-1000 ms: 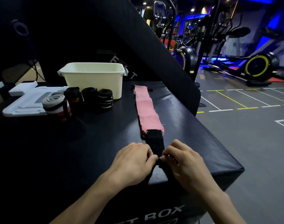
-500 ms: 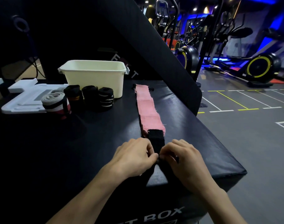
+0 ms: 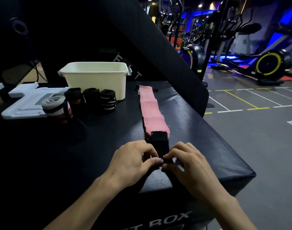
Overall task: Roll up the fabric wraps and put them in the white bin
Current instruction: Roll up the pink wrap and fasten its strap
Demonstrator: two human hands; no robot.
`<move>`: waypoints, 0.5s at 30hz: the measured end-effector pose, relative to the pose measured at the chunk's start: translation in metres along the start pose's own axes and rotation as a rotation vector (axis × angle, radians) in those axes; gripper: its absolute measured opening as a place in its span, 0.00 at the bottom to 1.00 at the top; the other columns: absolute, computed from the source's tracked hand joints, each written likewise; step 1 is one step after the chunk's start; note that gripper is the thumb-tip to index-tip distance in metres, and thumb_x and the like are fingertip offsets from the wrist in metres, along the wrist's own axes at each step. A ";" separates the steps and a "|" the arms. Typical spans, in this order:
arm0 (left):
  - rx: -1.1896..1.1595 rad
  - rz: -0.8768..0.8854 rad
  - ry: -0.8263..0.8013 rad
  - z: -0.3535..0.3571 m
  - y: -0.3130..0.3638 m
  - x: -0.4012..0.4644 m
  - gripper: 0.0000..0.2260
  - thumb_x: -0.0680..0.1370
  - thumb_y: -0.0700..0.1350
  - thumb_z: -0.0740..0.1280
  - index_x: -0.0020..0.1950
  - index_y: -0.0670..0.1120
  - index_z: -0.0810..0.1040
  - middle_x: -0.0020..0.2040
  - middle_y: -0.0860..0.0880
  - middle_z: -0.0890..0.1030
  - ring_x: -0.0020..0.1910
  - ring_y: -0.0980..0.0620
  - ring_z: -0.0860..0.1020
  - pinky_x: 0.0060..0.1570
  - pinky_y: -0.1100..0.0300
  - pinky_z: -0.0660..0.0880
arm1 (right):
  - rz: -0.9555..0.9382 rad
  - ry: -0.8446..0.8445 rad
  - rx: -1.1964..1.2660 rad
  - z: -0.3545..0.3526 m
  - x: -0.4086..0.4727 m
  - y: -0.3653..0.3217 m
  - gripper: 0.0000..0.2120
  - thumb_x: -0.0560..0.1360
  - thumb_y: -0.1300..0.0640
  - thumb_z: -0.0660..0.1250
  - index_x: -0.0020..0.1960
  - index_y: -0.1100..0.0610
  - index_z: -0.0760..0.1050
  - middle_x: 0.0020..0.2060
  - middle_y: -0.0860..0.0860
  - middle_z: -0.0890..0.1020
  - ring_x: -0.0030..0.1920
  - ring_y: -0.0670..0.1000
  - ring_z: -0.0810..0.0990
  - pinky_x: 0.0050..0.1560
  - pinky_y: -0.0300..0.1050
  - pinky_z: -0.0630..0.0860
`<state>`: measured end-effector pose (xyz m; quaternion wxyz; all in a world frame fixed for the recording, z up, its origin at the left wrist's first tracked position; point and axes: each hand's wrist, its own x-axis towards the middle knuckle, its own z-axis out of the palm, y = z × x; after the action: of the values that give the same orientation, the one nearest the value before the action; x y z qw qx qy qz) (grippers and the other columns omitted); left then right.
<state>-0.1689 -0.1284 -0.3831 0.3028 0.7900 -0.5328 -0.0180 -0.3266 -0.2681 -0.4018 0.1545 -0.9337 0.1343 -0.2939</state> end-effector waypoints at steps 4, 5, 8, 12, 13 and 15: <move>-0.017 -0.009 0.004 0.001 -0.001 0.002 0.11 0.74 0.68 0.69 0.48 0.63 0.81 0.44 0.63 0.80 0.45 0.62 0.78 0.47 0.54 0.77 | 0.002 0.043 -0.044 0.003 0.002 0.001 0.07 0.72 0.43 0.69 0.44 0.45 0.80 0.42 0.39 0.78 0.43 0.45 0.75 0.41 0.47 0.75; -0.019 -0.002 0.006 0.001 -0.002 0.001 0.12 0.74 0.69 0.69 0.48 0.63 0.82 0.44 0.63 0.80 0.44 0.62 0.78 0.46 0.55 0.77 | -0.004 0.043 -0.078 0.003 0.004 0.000 0.07 0.72 0.42 0.68 0.43 0.44 0.80 0.41 0.40 0.79 0.43 0.45 0.75 0.41 0.47 0.74; -0.058 0.013 0.009 -0.002 -0.002 0.001 0.13 0.73 0.70 0.68 0.47 0.64 0.83 0.43 0.65 0.80 0.42 0.64 0.77 0.43 0.59 0.75 | -0.021 0.024 -0.160 0.000 0.008 0.001 0.13 0.74 0.38 0.61 0.43 0.44 0.80 0.40 0.39 0.80 0.42 0.46 0.75 0.40 0.43 0.69; -0.117 -0.002 -0.076 -0.006 -0.004 -0.003 0.10 0.75 0.65 0.70 0.46 0.62 0.84 0.40 0.68 0.82 0.40 0.63 0.80 0.43 0.57 0.78 | 0.011 -0.126 -0.067 -0.010 0.006 0.002 0.22 0.73 0.29 0.56 0.47 0.42 0.81 0.38 0.34 0.76 0.44 0.42 0.69 0.43 0.40 0.66; -0.123 0.001 -0.104 -0.006 -0.004 -0.004 0.10 0.75 0.65 0.70 0.46 0.61 0.84 0.40 0.67 0.82 0.40 0.62 0.80 0.44 0.56 0.78 | 0.005 -0.156 -0.048 -0.012 0.004 0.002 0.22 0.73 0.28 0.55 0.48 0.41 0.80 0.38 0.34 0.75 0.44 0.42 0.69 0.44 0.41 0.68; -0.125 0.017 -0.101 -0.006 -0.003 -0.007 0.09 0.75 0.64 0.70 0.46 0.61 0.83 0.40 0.66 0.82 0.41 0.61 0.81 0.45 0.55 0.79 | -0.012 -0.168 -0.022 -0.015 0.002 0.002 0.21 0.73 0.28 0.56 0.49 0.40 0.79 0.39 0.35 0.76 0.45 0.43 0.70 0.44 0.43 0.70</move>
<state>-0.1670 -0.1191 -0.3823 0.3243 0.7631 -0.5521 -0.0884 -0.3346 -0.2733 -0.3897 0.1532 -0.9575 0.1185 -0.2139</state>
